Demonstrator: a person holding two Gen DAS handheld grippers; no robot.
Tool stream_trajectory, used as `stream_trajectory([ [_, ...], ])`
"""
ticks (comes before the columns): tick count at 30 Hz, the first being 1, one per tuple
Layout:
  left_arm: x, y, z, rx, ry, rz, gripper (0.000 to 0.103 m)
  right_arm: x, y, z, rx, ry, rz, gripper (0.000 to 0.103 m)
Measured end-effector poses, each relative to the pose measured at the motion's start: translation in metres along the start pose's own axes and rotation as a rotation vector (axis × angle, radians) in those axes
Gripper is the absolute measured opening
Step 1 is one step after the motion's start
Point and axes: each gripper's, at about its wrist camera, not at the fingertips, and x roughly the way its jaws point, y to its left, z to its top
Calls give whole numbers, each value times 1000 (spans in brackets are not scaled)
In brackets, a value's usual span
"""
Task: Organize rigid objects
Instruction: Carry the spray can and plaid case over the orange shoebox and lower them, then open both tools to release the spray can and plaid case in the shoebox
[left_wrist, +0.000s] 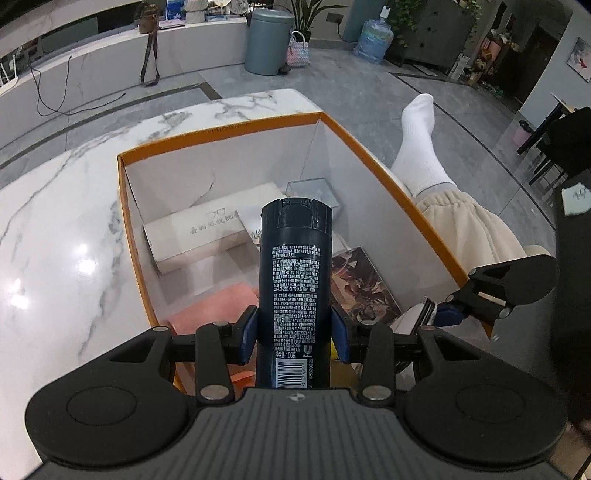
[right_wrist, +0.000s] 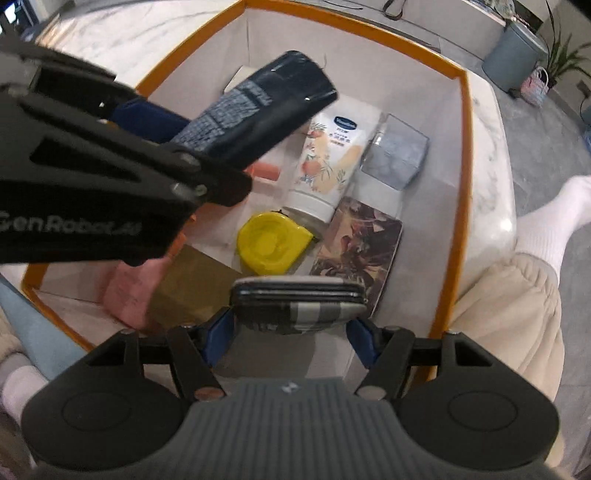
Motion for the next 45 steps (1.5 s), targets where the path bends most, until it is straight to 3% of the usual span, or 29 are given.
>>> stream_trajectory([
  [4,2,4,0,-7,4,6,47,4,0,7,-27,-32,-41,65],
  [10,3,8,3,-17,0,20,47,-4,-18,17,-18,-105,-7,63],
  [13,3,9,7,-20,-5,33,47,-6,-22,22,-40,-145,44,51],
  [17,3,10,11,-30,-6,38,47,2,-18,30,-102,-170,41,50],
  [19,2,10,11,-34,-4,36,47,9,-15,33,-113,-149,58,36],
  [22,3,10,11,-39,-2,29,47,17,-15,32,-107,-100,45,28],
  [27,12,7,14,-49,16,21,47,17,-24,26,-80,-71,57,26],
  [32,24,9,18,-141,41,23,47,-4,-28,21,-42,-167,32,27],
  [38,47,13,26,-258,74,75,47,-12,-34,17,-33,-195,28,27],
  [45,51,10,33,-287,82,98,47,-9,-33,15,-32,-201,47,28],
])
